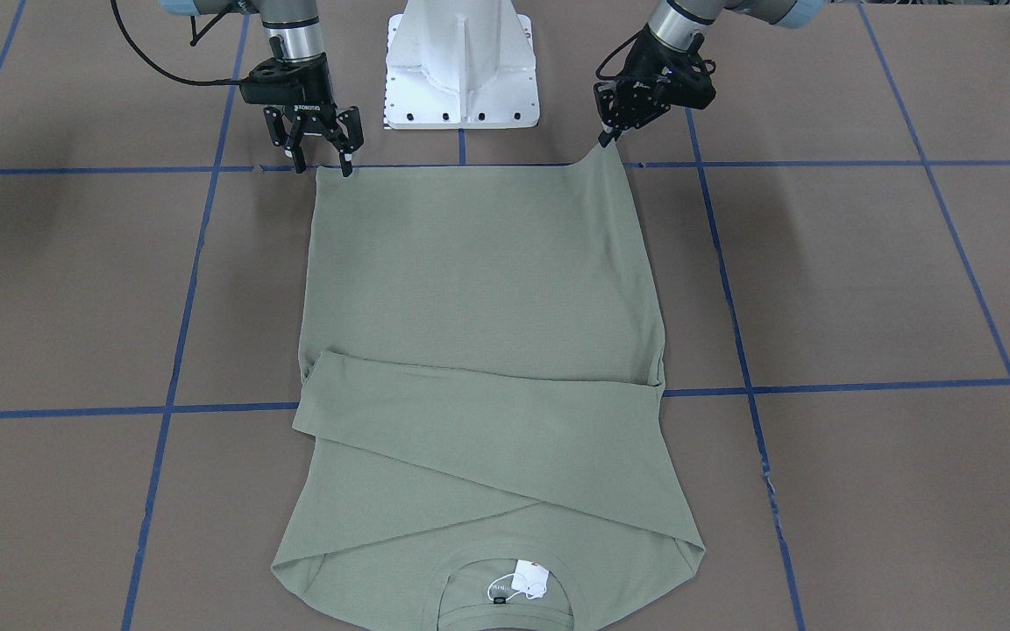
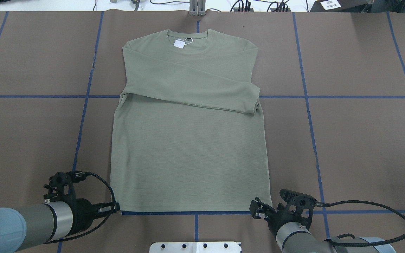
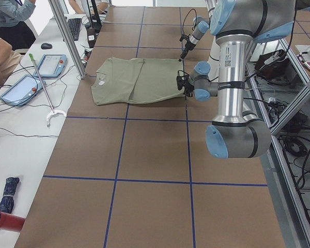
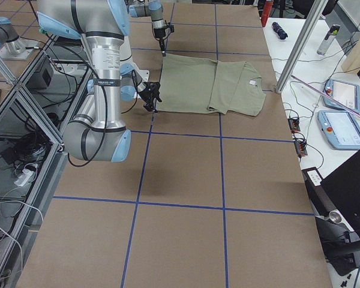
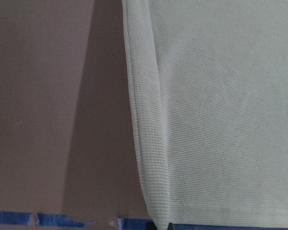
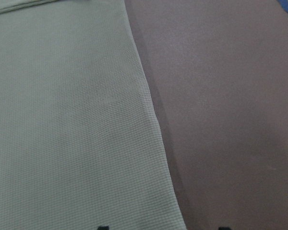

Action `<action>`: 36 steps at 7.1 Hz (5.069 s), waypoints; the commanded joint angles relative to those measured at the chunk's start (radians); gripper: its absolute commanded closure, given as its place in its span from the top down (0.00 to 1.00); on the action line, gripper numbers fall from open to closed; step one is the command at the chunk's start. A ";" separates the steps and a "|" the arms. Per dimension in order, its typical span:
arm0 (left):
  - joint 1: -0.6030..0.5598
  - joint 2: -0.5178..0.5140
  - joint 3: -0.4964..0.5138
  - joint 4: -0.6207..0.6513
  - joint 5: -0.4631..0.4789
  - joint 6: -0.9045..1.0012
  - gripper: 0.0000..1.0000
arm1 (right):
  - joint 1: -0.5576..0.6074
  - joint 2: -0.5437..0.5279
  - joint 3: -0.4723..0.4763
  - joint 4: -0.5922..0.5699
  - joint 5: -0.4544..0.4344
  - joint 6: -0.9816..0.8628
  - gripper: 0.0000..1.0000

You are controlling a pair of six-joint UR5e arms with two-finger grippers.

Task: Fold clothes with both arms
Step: 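Position both grippers at the hem corners and grasp the hem, then lift the hem with both grippers and carry it toward the collar, then lay the hem at the collar and open both grippers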

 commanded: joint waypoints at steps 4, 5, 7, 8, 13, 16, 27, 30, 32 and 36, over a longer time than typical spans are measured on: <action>0.000 0.000 0.000 -0.002 0.002 -0.002 0.00 | -0.011 0.001 -0.014 0.000 -0.007 0.002 0.65; 0.000 0.000 -0.001 -0.002 0.003 -0.002 0.00 | -0.011 0.007 -0.011 0.002 -0.006 0.000 0.24; 0.000 0.000 -0.001 -0.002 0.008 -0.005 0.00 | -0.008 0.010 -0.008 0.002 -0.006 0.000 0.00; 0.000 -0.001 -0.001 -0.002 0.009 -0.006 0.00 | -0.003 0.008 0.009 0.000 -0.007 0.000 0.00; -0.006 0.026 -0.508 0.414 -0.194 0.001 0.00 | -0.009 0.066 0.627 -0.668 0.201 -0.005 0.00; -0.188 -0.197 -0.484 0.650 -0.334 0.184 0.00 | 0.150 0.276 0.561 -0.791 0.324 -0.137 0.00; -0.653 -0.587 0.513 0.335 -0.289 0.603 0.00 | 0.739 0.616 -0.467 -0.158 0.530 -0.578 0.00; -0.631 -0.607 0.747 0.131 -0.247 0.603 0.00 | 0.779 0.671 -0.653 -0.054 0.534 -0.629 0.00; -0.629 -0.606 0.747 0.130 -0.247 0.604 0.00 | 0.788 0.679 -0.679 -0.054 0.536 -0.640 0.00; -0.632 -0.594 0.688 0.126 -0.256 0.722 1.00 | 0.787 0.671 -0.696 0.003 0.542 -0.703 1.00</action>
